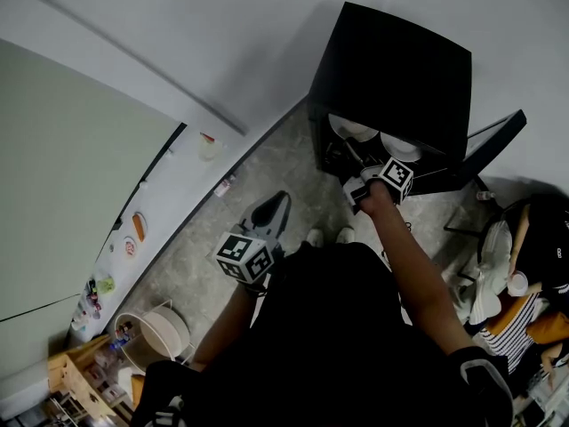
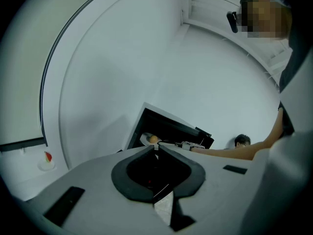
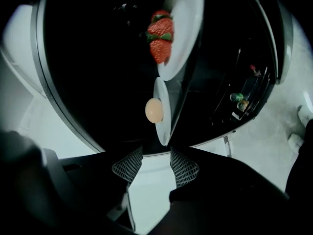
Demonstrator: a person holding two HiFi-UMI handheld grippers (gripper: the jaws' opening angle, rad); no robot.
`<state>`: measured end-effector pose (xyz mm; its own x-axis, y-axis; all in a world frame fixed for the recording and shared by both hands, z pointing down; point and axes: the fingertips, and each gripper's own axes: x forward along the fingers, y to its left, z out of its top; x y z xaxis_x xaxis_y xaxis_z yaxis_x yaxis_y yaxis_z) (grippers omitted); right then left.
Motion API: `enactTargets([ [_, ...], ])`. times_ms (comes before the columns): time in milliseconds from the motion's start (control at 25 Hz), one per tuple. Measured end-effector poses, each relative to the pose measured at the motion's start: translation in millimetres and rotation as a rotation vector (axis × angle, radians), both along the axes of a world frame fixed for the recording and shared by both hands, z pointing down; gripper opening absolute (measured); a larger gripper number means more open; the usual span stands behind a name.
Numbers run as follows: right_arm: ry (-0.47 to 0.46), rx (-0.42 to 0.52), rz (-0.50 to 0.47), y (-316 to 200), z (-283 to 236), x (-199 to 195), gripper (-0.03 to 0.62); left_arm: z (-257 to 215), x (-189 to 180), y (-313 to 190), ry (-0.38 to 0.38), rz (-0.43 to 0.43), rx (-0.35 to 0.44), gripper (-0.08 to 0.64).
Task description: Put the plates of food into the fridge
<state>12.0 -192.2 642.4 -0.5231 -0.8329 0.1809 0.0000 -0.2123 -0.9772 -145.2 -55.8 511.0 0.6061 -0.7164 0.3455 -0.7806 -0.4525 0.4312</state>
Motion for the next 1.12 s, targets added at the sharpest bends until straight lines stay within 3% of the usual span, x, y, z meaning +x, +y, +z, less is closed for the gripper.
enactTargets([
  [160, -0.007, 0.004, 0.005, 1, 9, 7, 0.16, -1, 9, 1, 0.006, 0.022, -0.003, 0.025],
  [240, 0.019, 0.03, 0.003, -3, 5, 11, 0.038, -1, 13, 2, 0.003, 0.032, -0.002, 0.025],
  [720, 0.035, 0.04, 0.008, -19, 5, 17, 0.034, 2, 11, 8, -0.013, 0.01, -0.011, 0.025],
  [840, 0.079, 0.137, -0.051, -17, -12, 12, 0.034, 3, 10, 6, -0.008, 0.006, -0.006, 0.025],
  [1000, 0.229, 0.374, -0.117, 5, -66, 10, 0.034, 1, 14, 4, -0.003, 0.014, 0.001, 0.025],
  [1120, 0.326, 0.483, -0.15, 26, -96, 11, 0.034, 4, 22, 1, 0.004, 0.039, 0.002, 0.025],
])
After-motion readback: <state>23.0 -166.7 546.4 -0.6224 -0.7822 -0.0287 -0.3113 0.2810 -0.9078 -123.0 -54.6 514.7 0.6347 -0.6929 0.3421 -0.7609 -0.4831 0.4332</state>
